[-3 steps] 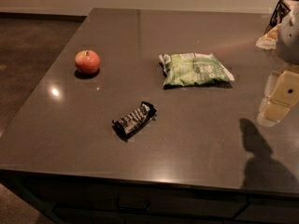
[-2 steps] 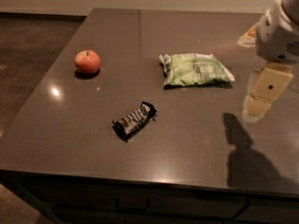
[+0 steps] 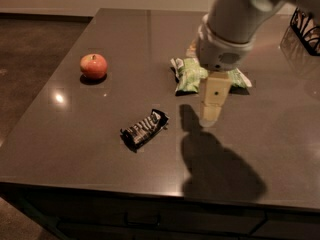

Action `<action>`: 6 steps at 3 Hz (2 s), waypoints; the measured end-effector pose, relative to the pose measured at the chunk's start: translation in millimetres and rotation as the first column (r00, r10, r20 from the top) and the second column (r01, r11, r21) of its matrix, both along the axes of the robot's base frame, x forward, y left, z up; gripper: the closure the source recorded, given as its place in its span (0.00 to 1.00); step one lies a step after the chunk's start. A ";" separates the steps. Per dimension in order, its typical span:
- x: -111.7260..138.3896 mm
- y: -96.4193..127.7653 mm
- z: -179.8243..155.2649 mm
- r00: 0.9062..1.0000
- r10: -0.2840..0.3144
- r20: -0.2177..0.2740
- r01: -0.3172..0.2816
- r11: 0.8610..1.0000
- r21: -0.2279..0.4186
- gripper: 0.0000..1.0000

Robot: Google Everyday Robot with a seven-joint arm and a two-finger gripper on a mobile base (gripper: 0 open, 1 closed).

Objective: Pick rxbar chocolate

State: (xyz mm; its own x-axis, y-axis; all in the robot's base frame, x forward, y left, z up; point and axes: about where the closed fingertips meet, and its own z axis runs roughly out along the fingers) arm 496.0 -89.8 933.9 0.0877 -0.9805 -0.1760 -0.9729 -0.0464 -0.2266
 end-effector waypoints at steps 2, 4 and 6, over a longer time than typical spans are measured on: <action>7.4 78.8 -59.1 0.965 0.248 -0.081 -0.250 0.968 -0.024 0.00; -9.3 106.2 -94.7 0.910 0.386 -0.149 -0.399 0.915 -0.067 0.16; -14.0 112.7 -102.1 0.890 0.416 -0.186 -0.438 0.894 -0.095 0.64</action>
Offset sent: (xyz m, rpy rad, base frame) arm 0.0010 0.1105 -0.0939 -0.0598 0.1299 0.4084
